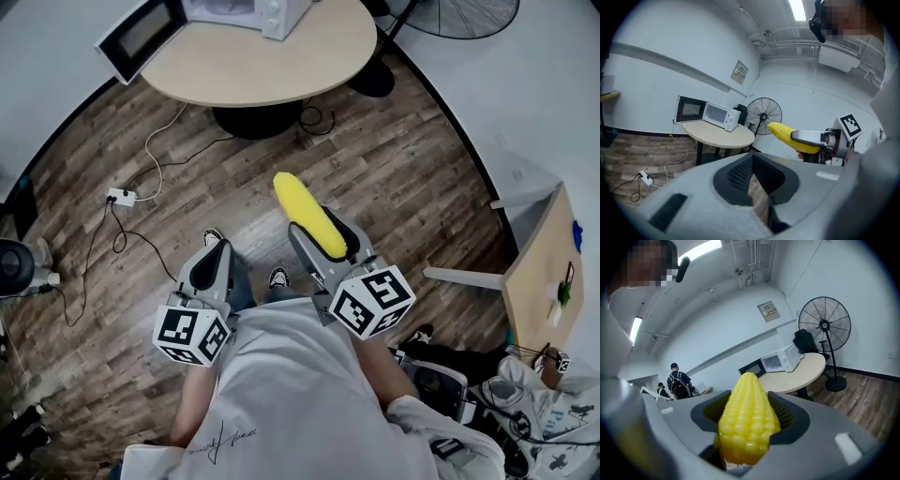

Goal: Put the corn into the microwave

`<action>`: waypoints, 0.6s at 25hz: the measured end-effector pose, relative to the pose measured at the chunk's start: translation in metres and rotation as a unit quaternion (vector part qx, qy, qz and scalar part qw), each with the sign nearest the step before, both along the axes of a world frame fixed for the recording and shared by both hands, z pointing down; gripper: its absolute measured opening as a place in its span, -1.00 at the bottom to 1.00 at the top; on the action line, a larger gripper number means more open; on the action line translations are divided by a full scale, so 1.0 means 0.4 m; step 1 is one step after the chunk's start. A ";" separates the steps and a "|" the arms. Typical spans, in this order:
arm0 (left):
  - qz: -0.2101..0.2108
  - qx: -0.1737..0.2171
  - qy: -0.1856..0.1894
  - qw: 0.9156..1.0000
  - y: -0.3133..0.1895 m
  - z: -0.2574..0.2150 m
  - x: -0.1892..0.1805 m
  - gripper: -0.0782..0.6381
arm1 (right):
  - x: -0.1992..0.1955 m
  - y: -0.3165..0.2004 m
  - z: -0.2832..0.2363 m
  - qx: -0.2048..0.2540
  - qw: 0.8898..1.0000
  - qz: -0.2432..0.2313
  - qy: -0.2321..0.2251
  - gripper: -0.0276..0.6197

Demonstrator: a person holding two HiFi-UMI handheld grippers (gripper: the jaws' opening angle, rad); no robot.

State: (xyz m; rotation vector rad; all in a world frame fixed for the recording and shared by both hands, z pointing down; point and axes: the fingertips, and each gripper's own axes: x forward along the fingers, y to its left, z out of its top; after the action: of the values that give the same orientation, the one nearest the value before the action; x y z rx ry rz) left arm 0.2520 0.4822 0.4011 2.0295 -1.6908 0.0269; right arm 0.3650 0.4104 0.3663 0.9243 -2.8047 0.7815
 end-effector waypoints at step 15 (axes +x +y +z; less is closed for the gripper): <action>0.032 0.004 -0.018 0.999 -0.225 -0.025 -0.195 -0.81 | -0.227 -0.208 -0.004 -0.009 1.000 0.000 0.015 -0.10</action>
State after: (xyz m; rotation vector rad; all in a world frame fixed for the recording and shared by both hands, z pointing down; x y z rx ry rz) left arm 0.1739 0.3921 0.3912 2.0996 -1.6500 0.0788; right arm 0.2743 0.3273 0.3646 0.9255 -2.7673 0.7843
